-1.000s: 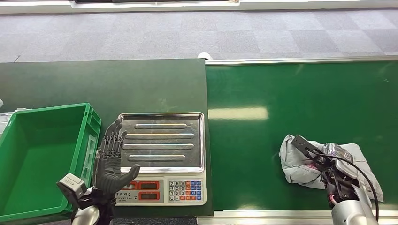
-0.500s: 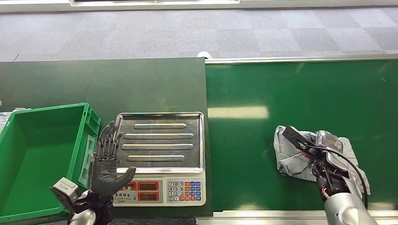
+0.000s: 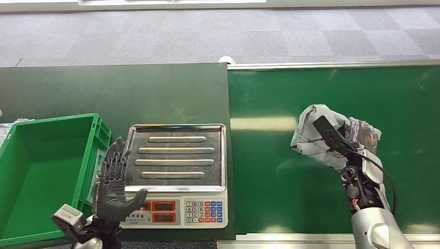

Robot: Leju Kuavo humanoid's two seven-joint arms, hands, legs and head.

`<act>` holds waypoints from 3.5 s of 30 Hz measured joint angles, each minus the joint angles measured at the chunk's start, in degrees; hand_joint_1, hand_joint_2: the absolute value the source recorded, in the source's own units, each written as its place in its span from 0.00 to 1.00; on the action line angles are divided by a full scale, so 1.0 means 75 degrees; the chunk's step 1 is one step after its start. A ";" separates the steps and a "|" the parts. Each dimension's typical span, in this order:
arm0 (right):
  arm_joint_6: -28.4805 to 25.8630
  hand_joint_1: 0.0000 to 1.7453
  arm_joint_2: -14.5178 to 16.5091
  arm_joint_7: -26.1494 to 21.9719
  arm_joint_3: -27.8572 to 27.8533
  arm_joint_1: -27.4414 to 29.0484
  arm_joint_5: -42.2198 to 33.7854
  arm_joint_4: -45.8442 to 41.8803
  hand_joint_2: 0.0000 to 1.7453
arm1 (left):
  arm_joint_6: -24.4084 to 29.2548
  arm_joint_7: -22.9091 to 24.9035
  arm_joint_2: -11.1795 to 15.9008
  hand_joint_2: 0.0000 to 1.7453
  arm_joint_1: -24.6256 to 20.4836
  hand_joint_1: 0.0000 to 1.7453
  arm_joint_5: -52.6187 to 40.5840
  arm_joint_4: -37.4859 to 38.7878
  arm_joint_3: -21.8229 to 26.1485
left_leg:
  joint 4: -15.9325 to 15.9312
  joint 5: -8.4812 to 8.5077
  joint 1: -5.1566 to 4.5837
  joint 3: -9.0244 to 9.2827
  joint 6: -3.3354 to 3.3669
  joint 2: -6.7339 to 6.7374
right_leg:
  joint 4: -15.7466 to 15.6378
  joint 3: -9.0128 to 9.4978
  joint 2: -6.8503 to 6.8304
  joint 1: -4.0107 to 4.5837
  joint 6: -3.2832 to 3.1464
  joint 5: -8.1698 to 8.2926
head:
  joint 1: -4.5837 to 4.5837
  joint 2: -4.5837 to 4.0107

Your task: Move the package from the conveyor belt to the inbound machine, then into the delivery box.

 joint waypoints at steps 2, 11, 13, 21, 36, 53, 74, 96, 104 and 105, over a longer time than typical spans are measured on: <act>-0.0409 1.00 0.0039 -0.0431 0.0012 0.0173 -0.0375 -0.0417 1.00 | -0.0034 -0.0035 0.0000 1.00 0.0004 0.00 -0.0018 -0.0011 0.0005 | 0.0000 0.0000 0.0000 -0.0006 0.0000 -0.0001 | 0.0000 -0.0004 -0.0001 0.0000 0.0000 0.0000 | 0.0000 0.0000; -0.2475 1.00 0.0107 -0.2169 0.0866 0.1701 -0.0594 -0.4308 1.00 | 0.0787 -0.0346 -0.0026 1.00 -0.0384 0.00 -0.0481 0.0153 -0.0035 | -0.0001 0.0000 0.0000 -0.0017 0.0000 0.0013 | 0.0000 -0.0021 0.0012 0.0001 -0.0001 0.0001 | 0.0000 0.0000; -0.2671 1.00 0.0112 -0.2281 0.1292 0.1844 -0.0203 -0.4823 1.00 | 0.1225 -0.0388 -0.0047 1.00 -0.0459 0.00 -0.0433 0.0179 -0.0063 | -0.0002 0.0000 0.0001 -0.0017 0.0000 0.0019 | 0.0000 -0.0021 0.0019 0.0003 -0.0002 0.0001 | 0.0000 0.0000; -0.2613 1.00 0.0391 -0.2278 0.3779 0.1275 0.1417 -0.4689 1.00 | 0.2994 -0.0396 -0.0052 1.00 -0.0570 0.00 -0.0157 -0.0201 -0.0460 | -0.0004 0.0009 0.0004 -0.0014 -0.0008 0.0022 | 0.0003 -0.0015 0.0021 0.0009 -0.0008 0.0006 | 0.0001 0.0000; -0.2474 1.00 0.1671 -0.2431 0.6423 -0.0414 0.1388 -0.0637 1.00 | 0.3120 -0.0396 -0.0101 1.00 -0.0506 0.00 0.0466 -0.0827 -0.0441 | -0.0003 0.0010 0.0004 -0.0020 -0.0008 0.0019 | 0.0004 -0.0024 0.0018 0.0009 -0.0008 0.0006 | 0.0002 0.0000; -0.2722 1.00 0.2559 -0.2348 0.6875 -0.0708 0.1965 -0.0181 1.00 | 0.2892 -0.0396 -0.0143 1.00 -0.0557 0.00 0.0476 -0.0734 -0.0436 | -0.0003 0.0010 0.0004 -0.0019 -0.0008 0.0020 | 0.0004 -0.0026 0.0019 0.0008 -0.0008 0.0006 | 0.0005 0.0000; -0.2003 0.00 0.3317 -0.2067 0.6883 -0.1147 0.1554 0.1292 1.00 | 0.2517 -0.0396 -0.0288 1.00 -0.0738 0.00 0.0487 -0.0576 -0.0397 | -0.0002 0.0011 0.0004 -0.0018 -0.0009 0.0019 | 0.0003 -0.0027 0.0019 0.0007 -0.0008 0.0007 | 0.0004 0.0000; -0.2218 0.00 0.3160 -0.4711 0.5781 0.1096 -0.4812 -0.2183 1.00 | 0.2852 -0.0396 -0.0287 1.00 -0.0698 0.00 0.0549 -0.0363 -0.0282 | -0.0003 0.0007 0.0005 -0.0020 -0.0010 0.0020 | 0.0003 -0.0032 0.0020 0.0008 -0.0011 0.0003 | 0.0004 0.0000; -0.2563 0.00 0.2660 -0.4728 0.4903 0.2481 -0.6177 -0.3965 1.00 | 0.2871 -0.0396 -0.0312 1.00 -0.0336 0.00 0.0516 -0.0455 -0.0251 | -0.0003 0.0007 0.0004 -0.0018 -0.0009 0.0019 | -0.0001 -0.0029 0.0019 0.0007 -0.0011 0.0003 | 0.0004 0.0000; -0.2599 0.00 0.2605 -0.4729 0.4777 0.2607 -0.6288 -0.4110 1.00 | 0.2871 -0.0396 -0.0311 1.00 -0.0317 0.00 0.0466 -0.0453 -0.0256 | -0.0003 0.0007 0.0004 -0.0017 -0.0009 0.0020 | -0.0001 -0.0029 0.0019 0.0007 -0.0011 0.0003 | 0.0004 0.0000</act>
